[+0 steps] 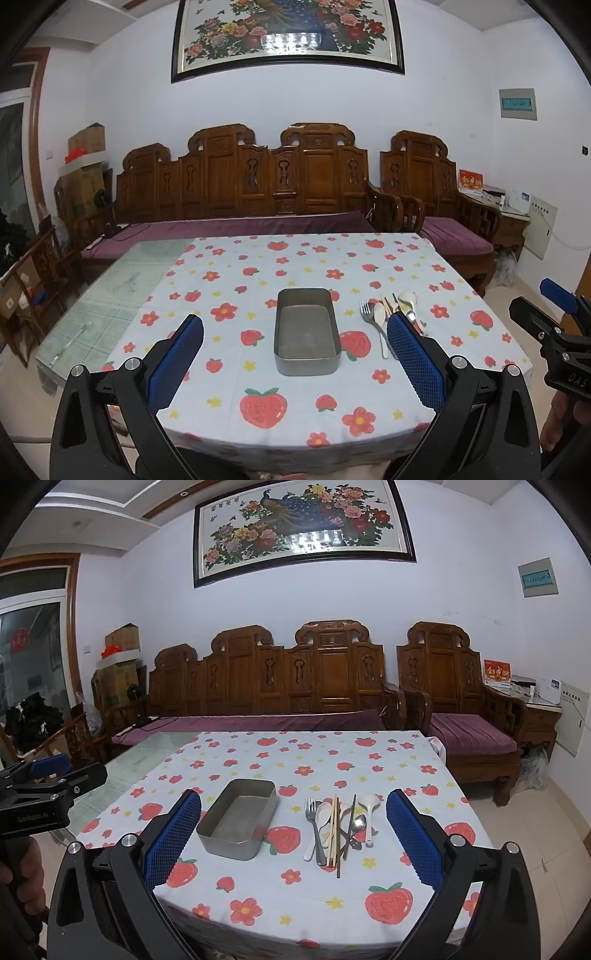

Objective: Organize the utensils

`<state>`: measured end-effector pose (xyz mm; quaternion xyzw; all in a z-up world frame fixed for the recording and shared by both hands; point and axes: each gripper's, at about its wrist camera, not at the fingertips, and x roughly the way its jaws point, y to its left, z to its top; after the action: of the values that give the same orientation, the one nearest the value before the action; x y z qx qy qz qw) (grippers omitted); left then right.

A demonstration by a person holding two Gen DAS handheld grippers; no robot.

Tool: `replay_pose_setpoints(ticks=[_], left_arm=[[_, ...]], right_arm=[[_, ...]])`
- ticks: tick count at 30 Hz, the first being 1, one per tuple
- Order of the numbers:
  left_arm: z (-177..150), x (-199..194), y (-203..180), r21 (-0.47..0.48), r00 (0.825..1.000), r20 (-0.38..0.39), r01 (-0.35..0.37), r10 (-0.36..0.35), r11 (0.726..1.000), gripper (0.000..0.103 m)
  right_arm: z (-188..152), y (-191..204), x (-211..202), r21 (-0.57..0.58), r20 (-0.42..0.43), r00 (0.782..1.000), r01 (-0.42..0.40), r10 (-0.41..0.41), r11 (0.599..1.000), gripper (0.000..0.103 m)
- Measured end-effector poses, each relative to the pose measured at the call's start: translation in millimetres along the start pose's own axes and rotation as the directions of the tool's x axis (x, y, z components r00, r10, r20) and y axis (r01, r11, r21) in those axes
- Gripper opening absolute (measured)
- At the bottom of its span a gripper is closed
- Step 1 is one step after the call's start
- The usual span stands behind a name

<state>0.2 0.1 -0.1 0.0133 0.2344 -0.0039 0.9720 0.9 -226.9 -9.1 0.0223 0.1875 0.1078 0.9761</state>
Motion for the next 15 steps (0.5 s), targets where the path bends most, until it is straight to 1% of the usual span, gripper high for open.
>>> replay_pose_setpoints(ticks=[15], left_arm=[[-0.1, 0.6, -0.1, 0.003, 1.000, 0.001, -0.002, 0.002, 1.000, 0.097]], right_arm=[[1.1, -1.5, -0.9, 0.005, 0.000, 1.000, -0.004, 0.004, 1.000, 0.100]])
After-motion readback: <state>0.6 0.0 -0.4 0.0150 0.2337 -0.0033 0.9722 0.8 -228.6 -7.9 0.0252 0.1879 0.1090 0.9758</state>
